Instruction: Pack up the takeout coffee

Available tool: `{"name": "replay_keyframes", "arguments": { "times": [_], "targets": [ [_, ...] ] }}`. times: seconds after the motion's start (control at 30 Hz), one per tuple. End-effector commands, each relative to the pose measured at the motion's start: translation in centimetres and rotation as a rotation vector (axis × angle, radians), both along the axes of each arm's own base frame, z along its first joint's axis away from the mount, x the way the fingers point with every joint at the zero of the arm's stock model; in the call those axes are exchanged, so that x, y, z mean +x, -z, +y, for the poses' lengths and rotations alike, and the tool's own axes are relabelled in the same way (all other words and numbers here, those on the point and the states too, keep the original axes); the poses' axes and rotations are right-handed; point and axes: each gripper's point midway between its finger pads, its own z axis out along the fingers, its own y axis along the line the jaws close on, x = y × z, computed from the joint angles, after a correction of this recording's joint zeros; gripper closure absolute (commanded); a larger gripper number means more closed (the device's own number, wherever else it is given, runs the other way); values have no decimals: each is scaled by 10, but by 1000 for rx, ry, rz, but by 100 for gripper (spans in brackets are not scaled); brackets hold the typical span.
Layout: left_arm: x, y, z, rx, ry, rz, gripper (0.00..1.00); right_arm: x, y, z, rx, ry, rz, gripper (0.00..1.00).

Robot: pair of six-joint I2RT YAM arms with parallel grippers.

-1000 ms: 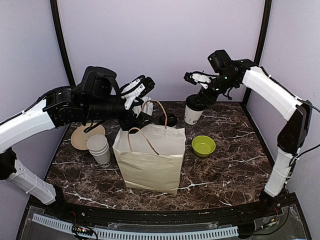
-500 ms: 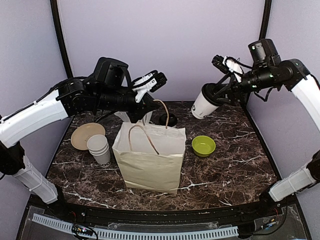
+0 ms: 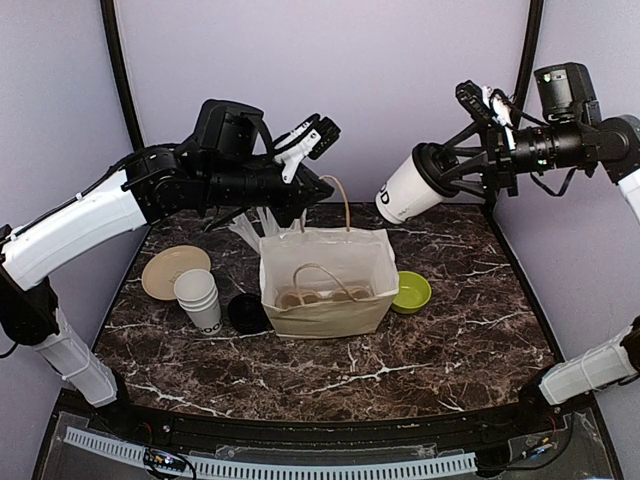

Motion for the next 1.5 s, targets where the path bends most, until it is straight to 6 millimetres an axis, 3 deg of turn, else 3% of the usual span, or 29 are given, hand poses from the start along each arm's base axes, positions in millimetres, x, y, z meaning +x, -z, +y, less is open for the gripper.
{"name": "replay_keyframes", "arguments": {
  "times": [0.0, 0.23, 0.57, 0.8, 0.93, 1.0, 1.2, 1.37, 1.47],
  "targets": [
    [8, -17, 1, -83, -59, 5, 100, -17, -20, 6, 59, -80, -39, 36],
    [-6, -17, -5, -134, 4, 63, 100, -43, -30, 16, 137, -213, -32, 37],
    [-9, -2, -13, -149, 27, 111, 100, -37, 35, 43, -72, -269, -49, 41],
    [-9, -6, -16, -176, 30, 122, 100, -37, 55, 57, -143, -271, -81, 43],
    [-11, -6, -16, -186, 32, 143, 94, -33, 72, 65, -191, -245, -103, 43],
    [-14, -7, -17, -192, 44, 158, 88, -34, 83, 69, -219, -235, -111, 44],
    [-33, -11, -19, -184, 104, 168, 49, -49, 107, 78, -307, -232, -150, 46],
    [-67, -19, -18, -125, 209, 171, 33, -58, 128, 82, -385, -256, -193, 46],
    [-75, -23, -8, -101, 225, 160, 28, -65, 141, 88, -437, -282, -228, 47]
  ]
}}
